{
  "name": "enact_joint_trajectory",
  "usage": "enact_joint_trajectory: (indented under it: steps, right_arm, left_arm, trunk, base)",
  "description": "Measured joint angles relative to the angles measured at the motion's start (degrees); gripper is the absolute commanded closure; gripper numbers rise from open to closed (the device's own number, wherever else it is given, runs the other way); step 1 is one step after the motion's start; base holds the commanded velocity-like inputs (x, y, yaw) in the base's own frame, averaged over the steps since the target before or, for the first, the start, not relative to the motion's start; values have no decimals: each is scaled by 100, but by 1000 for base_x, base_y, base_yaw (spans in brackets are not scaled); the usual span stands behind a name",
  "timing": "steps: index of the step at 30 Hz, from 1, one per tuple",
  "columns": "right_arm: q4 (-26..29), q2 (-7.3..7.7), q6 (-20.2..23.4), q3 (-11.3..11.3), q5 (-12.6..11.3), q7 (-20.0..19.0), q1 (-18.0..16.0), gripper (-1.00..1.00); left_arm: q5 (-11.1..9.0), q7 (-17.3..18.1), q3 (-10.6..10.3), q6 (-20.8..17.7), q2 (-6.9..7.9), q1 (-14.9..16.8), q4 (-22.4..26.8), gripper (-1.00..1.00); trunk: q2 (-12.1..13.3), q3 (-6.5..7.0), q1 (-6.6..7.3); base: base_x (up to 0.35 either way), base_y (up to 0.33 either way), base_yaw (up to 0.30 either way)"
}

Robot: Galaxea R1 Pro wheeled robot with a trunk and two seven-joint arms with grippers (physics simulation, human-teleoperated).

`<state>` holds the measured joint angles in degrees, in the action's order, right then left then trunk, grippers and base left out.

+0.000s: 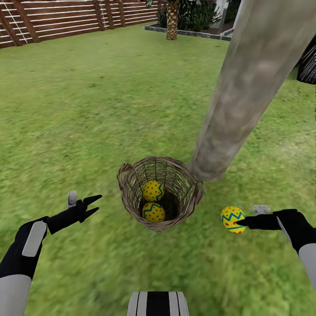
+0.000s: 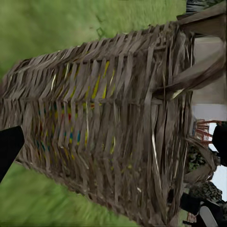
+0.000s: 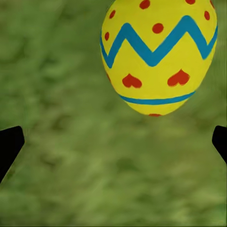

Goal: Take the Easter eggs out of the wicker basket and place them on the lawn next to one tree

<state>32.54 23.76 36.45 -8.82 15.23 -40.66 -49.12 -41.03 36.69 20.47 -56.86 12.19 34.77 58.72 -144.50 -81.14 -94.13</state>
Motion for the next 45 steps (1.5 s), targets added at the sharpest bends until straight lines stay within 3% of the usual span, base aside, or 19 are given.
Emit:
enact_joint_trajectory:
  steps: [5, 15, 21, 24, 25, 27, 29, 31, 38, 40, 45]
  right_arm:
    - [2, -11, 1, -69, -12, -186, 3, -100]
    - [6, -15, 0, -73, -9, -268, 1, -100]
    - [225, 24, -8, -81, 15, -1974, 1, -100]
    - [280, 171, 188, -139, -2, -2771, 1, -100]
    - [282, 242, 269, -247, -1, -2974, 3, -100]
    - [290, 377, 357, -729, 9, -3379, 3, -100]
    - [360, 421, 386, -1035, 15, -3558, 3, -100]
    - [394, 487, 401, -1110, 17, -3600, 3, -100]
    - [455, 585, 443, -1135, -1, -3624, 3, -100]
    - [503, 605, 640, -1138, -9, -3639, 3, -100]
    - [512, 585, 747, -1131, -12, -4125, 8, -100]
  left_arm:
    - [16, -23, -14, -27, 99, 2, -7, -100]
    - [-1, 9, 3, -23, 109, 1, -2, -100]
    - [-7, 17, 9, -11, 118, 0, 9, -100]
    - [-9, 18, 9, 1, 111, -1, 7, -100]
    - [-8, 18, 9, 4, 111, -1, 6, -100]
    - [-11, 17, 10, 6, 110, -1, 5, -100]
    - [-12, 17, 10, 6, 110, -1, 5, -100]
    - [-12, 24, 10, 6, 110, -1, 5, -100]
    - [-8, 363, 10, -5, 110, 0, -11, -100]
    - [4, 391, 10, -6, 114, 0, -16, -100]
    - [15, 388, -6, -13, 118, 0, -19, -100]
  trunk:
    - [7, 134, 14]
    - [20, 413, 40]
    - [22, 437, 41]
    - [22, 437, 41]
    - [22, 437, 41]
    - [22, 437, 41]
    - [22, 437, 41]
    - [22, 437, 41]
    - [27, 525, 52]
    - [29, 569, 57]
    - [36, 680, 70]
  base:
    - [26, 1, -187]
    - [228, 0, -176]
    - [2, 0, -2]
    - [0, 3, 0]
    - [0, 136, 0]
    - [0, 226, 0]
    - [0, 271, 0]
    - [0, 202, 0]
    - [0, 15, 0]
    - [0, 0, 0]
    - [-9, 23, 0]
